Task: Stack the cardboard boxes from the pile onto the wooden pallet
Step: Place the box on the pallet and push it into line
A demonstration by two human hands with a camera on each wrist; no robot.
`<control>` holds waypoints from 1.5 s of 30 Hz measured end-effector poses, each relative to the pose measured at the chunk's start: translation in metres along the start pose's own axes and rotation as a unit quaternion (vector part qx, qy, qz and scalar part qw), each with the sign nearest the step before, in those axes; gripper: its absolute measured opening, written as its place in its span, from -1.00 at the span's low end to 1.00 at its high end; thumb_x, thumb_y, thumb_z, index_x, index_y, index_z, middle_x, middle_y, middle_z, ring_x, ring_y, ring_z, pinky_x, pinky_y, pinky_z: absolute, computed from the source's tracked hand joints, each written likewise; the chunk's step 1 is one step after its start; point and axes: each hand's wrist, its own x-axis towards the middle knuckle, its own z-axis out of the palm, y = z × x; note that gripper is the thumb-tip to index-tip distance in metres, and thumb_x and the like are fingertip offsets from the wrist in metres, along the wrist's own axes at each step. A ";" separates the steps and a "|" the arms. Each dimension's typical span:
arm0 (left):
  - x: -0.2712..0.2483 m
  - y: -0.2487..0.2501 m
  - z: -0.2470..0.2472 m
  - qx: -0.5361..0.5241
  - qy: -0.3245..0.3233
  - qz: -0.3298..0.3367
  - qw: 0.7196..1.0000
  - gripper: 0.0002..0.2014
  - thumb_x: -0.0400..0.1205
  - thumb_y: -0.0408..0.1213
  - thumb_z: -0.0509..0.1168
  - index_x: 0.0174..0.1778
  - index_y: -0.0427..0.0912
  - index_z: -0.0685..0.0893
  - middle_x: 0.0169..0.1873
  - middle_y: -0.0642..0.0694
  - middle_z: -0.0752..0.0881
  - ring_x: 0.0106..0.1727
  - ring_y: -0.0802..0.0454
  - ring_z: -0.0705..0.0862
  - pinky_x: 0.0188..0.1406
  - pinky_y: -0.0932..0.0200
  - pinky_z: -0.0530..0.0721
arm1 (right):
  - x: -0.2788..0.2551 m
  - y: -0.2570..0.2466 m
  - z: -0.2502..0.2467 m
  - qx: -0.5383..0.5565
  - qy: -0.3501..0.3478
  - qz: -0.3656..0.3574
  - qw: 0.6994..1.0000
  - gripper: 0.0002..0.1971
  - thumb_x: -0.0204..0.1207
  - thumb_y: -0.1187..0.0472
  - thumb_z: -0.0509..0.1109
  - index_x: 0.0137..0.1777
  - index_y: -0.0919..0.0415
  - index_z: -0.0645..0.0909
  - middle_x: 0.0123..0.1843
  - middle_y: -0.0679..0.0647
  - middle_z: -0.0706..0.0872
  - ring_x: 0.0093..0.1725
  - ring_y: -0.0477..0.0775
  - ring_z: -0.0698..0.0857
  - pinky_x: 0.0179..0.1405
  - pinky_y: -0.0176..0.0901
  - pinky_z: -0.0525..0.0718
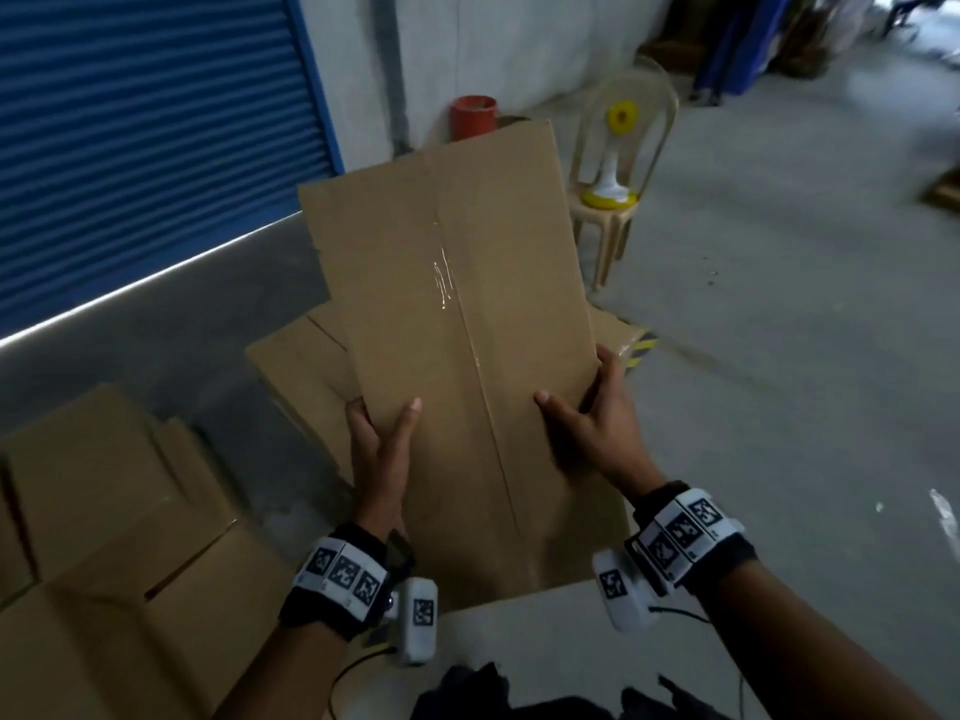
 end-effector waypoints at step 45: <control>0.290 -0.423 0.222 -0.088 0.269 -0.418 0.863 -0.45 0.84 0.18 -0.14 0.52 0.00 0.56 0.31 -0.09 0.72 0.25 -0.01 0.72 -0.13 0.24 0.74 | 0.467 0.511 0.195 -0.193 -0.502 0.199 0.819 -0.33 0.58 0.11 0.49 0.62 0.14 0.28 0.17 0.09 0.66 0.17 0.22 0.70 0.18 0.26 0.72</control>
